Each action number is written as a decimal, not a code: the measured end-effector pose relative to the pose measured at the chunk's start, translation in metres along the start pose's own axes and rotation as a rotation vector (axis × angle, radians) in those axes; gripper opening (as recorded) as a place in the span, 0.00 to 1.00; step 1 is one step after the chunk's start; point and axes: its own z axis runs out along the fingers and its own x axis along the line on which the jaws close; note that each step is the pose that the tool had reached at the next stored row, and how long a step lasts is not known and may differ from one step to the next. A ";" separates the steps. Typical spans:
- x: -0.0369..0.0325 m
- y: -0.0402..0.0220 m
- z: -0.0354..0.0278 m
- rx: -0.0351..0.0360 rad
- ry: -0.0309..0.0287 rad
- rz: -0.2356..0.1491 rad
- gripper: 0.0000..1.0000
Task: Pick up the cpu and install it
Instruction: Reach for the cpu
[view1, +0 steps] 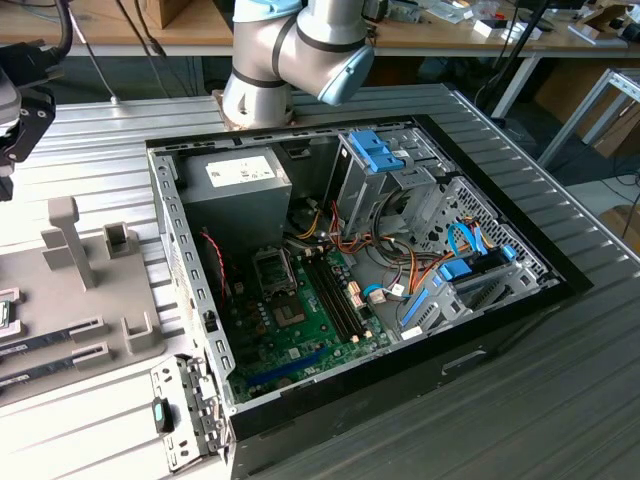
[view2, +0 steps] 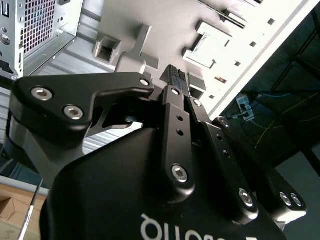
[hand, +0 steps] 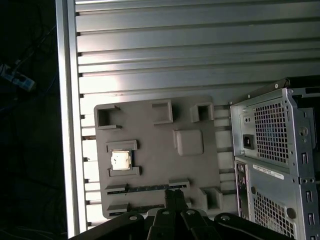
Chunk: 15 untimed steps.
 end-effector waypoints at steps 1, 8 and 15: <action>0.0003 0.0000 0.0000 -0.0001 0.0000 0.000 0.11; 0.0021 -0.0002 0.0001 -0.0001 0.0000 0.000 0.11; 0.0037 -0.0003 0.0002 0.0000 -0.0001 0.000 0.11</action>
